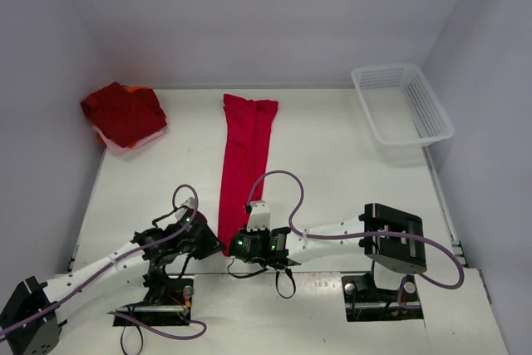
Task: Fold and stack the t-shirts
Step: Fold the tshirt
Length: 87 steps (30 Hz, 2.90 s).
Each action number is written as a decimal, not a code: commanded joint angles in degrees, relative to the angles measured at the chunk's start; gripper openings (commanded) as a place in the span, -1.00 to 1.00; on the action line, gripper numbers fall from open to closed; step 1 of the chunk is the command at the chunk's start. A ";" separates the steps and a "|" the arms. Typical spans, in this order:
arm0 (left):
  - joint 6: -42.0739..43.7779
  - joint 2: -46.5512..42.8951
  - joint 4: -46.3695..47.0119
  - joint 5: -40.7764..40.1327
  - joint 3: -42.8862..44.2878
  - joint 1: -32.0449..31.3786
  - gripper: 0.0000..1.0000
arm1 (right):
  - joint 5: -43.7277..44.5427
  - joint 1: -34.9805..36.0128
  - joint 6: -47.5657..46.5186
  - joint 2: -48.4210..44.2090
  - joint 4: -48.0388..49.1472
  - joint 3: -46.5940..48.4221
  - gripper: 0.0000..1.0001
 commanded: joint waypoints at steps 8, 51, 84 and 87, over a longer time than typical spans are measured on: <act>0.30 1.80 3.56 -1.14 2.93 -0.25 -1.00 | 2.85 -0.13 -0.89 -1.34 -2.32 1.95 -1.00; 11.81 11.90 -1.37 -3.95 24.29 6.86 -1.00 | 5.67 -12.35 -16.71 -10.66 -7.07 10.83 -1.00; 16.56 23.77 5.40 2.11 30.62 14.60 -1.00 | 6.11 -16.74 -21.28 -7.23 -7.07 14.70 -1.00; 17.00 24.21 5.66 2.55 30.80 15.30 -1.00 | 6.11 -17.27 -21.81 -6.88 -7.15 15.40 -1.00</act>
